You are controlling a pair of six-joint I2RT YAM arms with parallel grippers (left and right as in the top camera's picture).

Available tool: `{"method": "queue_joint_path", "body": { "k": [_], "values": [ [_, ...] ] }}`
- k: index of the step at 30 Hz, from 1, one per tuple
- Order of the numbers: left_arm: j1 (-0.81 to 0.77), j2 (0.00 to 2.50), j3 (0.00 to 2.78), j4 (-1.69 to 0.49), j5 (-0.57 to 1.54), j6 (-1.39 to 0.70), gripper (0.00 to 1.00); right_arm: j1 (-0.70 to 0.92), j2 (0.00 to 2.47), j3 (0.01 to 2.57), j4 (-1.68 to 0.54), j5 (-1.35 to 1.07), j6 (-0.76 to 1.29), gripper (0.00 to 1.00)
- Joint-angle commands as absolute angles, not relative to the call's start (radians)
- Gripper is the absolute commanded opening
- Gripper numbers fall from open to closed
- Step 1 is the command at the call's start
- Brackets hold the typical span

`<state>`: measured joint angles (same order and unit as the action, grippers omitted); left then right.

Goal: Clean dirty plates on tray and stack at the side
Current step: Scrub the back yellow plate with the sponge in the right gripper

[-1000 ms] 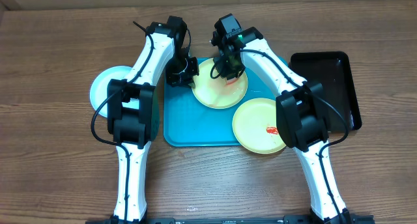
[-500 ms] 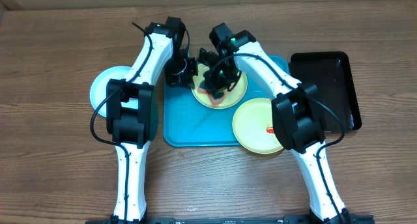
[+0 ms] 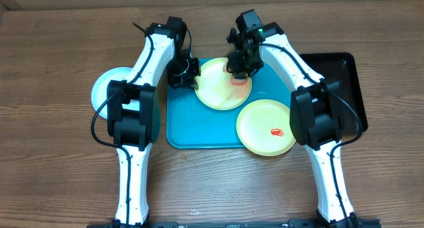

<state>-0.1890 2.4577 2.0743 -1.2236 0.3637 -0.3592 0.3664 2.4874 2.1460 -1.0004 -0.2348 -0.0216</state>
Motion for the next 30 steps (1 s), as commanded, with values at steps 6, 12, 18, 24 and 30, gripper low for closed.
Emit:
{"method": "queue_joint_path", "body": {
  "k": [6, 12, 18, 24, 30],
  "values": [
    [-0.169, 2.489, 2.069, -1.195, 0.376, -0.355, 0.04, 0.438, 2.536, 2.141, -1.05, -0.615, -0.084, 0.04],
    [-0.169, 2.489, 2.069, -1.196, 0.376, -0.355, 0.04, 0.405, 2.522, 2.143, -1.188, -0.519, -0.113, 0.04],
    [-0.169, 2.489, 2.069, -1.197, 0.376, -0.355, 0.04, 0.363, 2.466, 2.143, -1.221, -0.141, -0.101, 0.04],
    [-0.169, 2.489, 2.069, -1.196, 0.375, -0.355, 0.04, 0.368, 2.457, 2.14, -1.107, -0.013, -0.101, 0.04],
    [-0.169, 2.489, 2.069, -1.196, 0.375, -0.355, 0.04, 0.421, 2.457, 2.14, -0.987, -0.146, -0.13, 0.04]
  ]
}}
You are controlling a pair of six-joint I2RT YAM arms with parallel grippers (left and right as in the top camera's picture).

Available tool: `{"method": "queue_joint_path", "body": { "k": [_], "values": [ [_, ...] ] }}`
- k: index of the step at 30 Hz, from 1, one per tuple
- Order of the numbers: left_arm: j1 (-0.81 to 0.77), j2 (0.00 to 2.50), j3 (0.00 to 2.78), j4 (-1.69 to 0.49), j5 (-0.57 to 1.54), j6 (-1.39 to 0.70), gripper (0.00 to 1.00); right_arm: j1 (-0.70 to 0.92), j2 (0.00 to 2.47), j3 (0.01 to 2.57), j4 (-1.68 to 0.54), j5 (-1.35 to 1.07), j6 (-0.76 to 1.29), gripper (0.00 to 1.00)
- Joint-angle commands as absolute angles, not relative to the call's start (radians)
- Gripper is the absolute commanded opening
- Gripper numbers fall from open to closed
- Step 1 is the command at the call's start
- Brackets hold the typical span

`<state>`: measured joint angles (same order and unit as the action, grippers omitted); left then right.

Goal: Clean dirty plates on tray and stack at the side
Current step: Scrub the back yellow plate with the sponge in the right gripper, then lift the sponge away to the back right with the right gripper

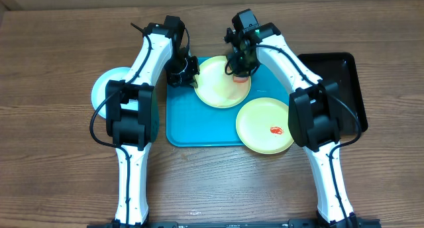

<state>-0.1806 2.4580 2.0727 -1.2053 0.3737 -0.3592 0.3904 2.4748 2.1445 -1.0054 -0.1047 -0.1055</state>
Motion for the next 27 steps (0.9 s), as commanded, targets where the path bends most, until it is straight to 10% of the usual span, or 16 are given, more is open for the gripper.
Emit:
{"method": "queue_joint_path", "body": {
  "k": [1, 27],
  "values": [
    [-0.169, 2.489, 2.069, -1.195, 0.375, -0.355, 0.04, 0.441, 2.457, 2.14, -0.993, -0.235, -0.148, 0.04],
    [-0.176, 2.489, 2.069, -1.143, 0.324, -0.351, 0.15, 0.377, 2.271, 2.143, -1.149, -0.09, -0.086, 0.04]
  ]
}}
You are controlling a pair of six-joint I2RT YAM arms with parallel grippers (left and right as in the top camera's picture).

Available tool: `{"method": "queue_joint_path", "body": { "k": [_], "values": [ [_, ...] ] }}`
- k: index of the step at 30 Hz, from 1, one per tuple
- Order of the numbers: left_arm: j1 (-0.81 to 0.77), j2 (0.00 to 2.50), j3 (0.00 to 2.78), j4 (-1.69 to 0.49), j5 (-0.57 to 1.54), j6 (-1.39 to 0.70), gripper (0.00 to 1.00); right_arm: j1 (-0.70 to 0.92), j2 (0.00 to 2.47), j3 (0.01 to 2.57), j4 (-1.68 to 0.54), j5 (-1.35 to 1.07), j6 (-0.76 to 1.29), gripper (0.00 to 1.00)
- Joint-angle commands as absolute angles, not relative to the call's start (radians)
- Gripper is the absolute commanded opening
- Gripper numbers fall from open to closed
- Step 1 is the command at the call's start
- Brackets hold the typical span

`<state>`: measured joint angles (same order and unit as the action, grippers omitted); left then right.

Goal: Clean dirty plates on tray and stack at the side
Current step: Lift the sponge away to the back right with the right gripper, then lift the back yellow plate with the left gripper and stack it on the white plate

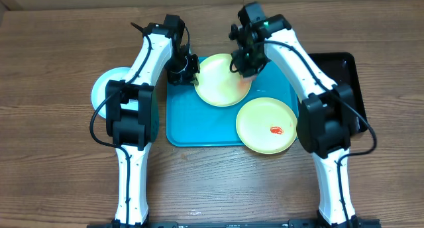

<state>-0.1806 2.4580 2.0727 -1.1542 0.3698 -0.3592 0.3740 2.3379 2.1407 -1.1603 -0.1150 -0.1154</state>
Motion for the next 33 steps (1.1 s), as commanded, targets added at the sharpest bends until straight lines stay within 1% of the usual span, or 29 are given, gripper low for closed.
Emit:
{"method": "queue_joint_path", "body": {
  "k": [1, 2, 4, 6, 7, 9, 10, 15, 19, 25, 33],
  "values": [
    [-0.179, 2.489, 2.068, -1.146, 0.307, -0.351, 0.18, 0.374, 2.268, 2.143, -1.148, -0.091, -0.078, 0.04],
    [-0.185, 2.489, 2.062, -1.148, 0.288, -0.349, 0.22, 0.368, 2.265, 2.143, -1.15, -0.091, -0.074, 0.04],
    [-0.196, 2.489, 2.048, -1.143, 0.281, -0.34, 0.23, 0.357, 2.263, 2.143, -1.155, -0.1, -0.074, 0.04],
    [-0.204, 2.489, 2.036, -1.131, 0.281, -0.34, 0.2, 0.345, 2.261, 2.143, -1.156, -0.133, -0.074, 0.04],
    [-0.207, 2.489, 2.032, -1.125, 0.281, -0.34, 0.16, 0.336, 2.26, 2.143, -1.156, -0.159, -0.074, 0.04],
    [-0.213, 2.489, 2.032, -1.116, 0.281, -0.34, 0.06, 0.311, 2.253, 2.143, -1.156, -0.228, -0.073, 0.04],
    [-0.216, 2.489, 2.032, -1.11, 0.281, -0.34, 0.04, 0.295, 2.249, 2.143, -1.157, -0.26, -0.07, 0.04],
    [-0.216, 2.489, 2.033, -1.11, 0.281, -0.339, 0.04, 0.199, 2.202, 2.143, -1.168, -0.363, -0.047, 0.04],
    [-0.211, 2.474, 2.086, -1.184, 0.249, -0.301, 0.04, 0.133, 2.16, 2.143, -1.181, -0.385, -0.047, 0.04],
    [-0.217, 2.349, 2.104, -1.224, 0.051, -0.303, 0.04, 0.064, 2.151, 2.143, -1.195, -0.387, -0.022, 0.04],
    [-0.244, 2.192, 2.104, -1.231, -0.255, -0.307, 0.04, 0.035, 2.151, 2.143, -1.207, -0.344, -0.022, 0.04]
  ]
}}
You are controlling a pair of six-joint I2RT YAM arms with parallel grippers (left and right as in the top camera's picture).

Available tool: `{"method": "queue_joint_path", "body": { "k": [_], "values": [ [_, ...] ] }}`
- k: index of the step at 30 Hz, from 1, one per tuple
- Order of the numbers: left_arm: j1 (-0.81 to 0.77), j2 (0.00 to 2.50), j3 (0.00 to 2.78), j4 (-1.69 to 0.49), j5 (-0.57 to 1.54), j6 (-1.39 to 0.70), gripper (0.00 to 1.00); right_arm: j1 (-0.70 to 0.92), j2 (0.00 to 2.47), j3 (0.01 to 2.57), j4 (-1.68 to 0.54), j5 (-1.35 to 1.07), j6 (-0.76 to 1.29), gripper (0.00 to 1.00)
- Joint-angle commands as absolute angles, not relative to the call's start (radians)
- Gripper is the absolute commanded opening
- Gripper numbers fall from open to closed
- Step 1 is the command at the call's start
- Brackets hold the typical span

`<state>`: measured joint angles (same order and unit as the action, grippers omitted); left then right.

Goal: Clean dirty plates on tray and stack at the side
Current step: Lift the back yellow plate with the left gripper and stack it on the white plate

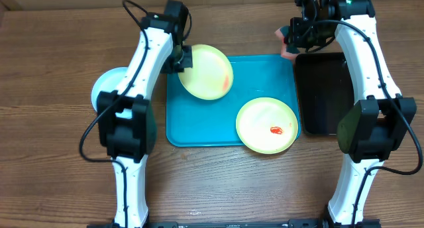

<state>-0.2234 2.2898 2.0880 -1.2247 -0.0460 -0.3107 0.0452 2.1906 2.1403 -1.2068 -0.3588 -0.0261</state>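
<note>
My left gripper (183, 59) is shut on the left rim of a pale yellow plate (205, 72), which is lifted and tilted over the teal tray (199, 128), with a faint reddish smear near its right edge. A second yellow plate (267, 125) with a red stain lies on the tray's right front corner. My right gripper (289, 46) is shut on a pink sponge (287, 49) at the far left corner of the black tray (328, 89). A light blue plate (109, 85) lies on the table to the left, partly hidden by my left arm.
The wooden table extends around both trays. The black tray lies directly right of the teal tray. Both arms reach in from the front edge.
My right gripper has gone from the yellow plate to the black tray's far left corner, sponge still in it. The left gripper has shifted the held plate to the left, tilted.
At first the left gripper held the plate's left rim while the right gripper pressed the sponge on its far right part. The sponge stayed on that plate at slightly different spots. Now the sponge is away at the black tray and the plate sits further left.
</note>
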Motion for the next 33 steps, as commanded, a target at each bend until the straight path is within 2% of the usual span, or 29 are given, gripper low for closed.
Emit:
{"method": "queue_joint_path", "body": {
  "k": [1, 3, 4, 8, 14, 21, 33],
  "values": [
    [-0.26, 2.174, 2.104, -1.24, -0.329, -0.32, 0.04, 0.033, 2.151, 2.143, -1.211, -0.327, -0.022, 0.04],
    [-0.285, 2.16, 2.104, -1.255, -0.424, -0.327, 0.04, 0.032, 2.151, 2.143, -1.213, -0.307, -0.022, 0.04],
    [-0.324, 2.152, 2.104, -1.283, -0.574, -0.355, 0.04, 0.032, 2.151, 2.143, -1.216, -0.277, -0.022, 0.04],
    [-0.409, 2.152, 2.104, -1.331, -0.831, -0.43, 0.04, 0.031, 2.151, 2.143, -1.218, -0.239, -0.022, 0.04],
    [-0.564, 2.152, 2.104, -1.342, -1.091, -0.508, 0.04, 0.03, 2.151, 2.143, -1.218, -0.236, -0.022, 0.04],
    [-0.649, 2.152, 2.104, -1.342, -1.214, -0.524, 0.04, 0.03, 2.151, 2.143, -1.224, -0.236, -0.022, 0.04],
    [-0.656, 2.152, 2.104, -1.335, -1.208, -0.533, 0.04, 0.03, 2.151, 2.143, -1.234, -0.236, -0.022, 0.04]
  ]
}}
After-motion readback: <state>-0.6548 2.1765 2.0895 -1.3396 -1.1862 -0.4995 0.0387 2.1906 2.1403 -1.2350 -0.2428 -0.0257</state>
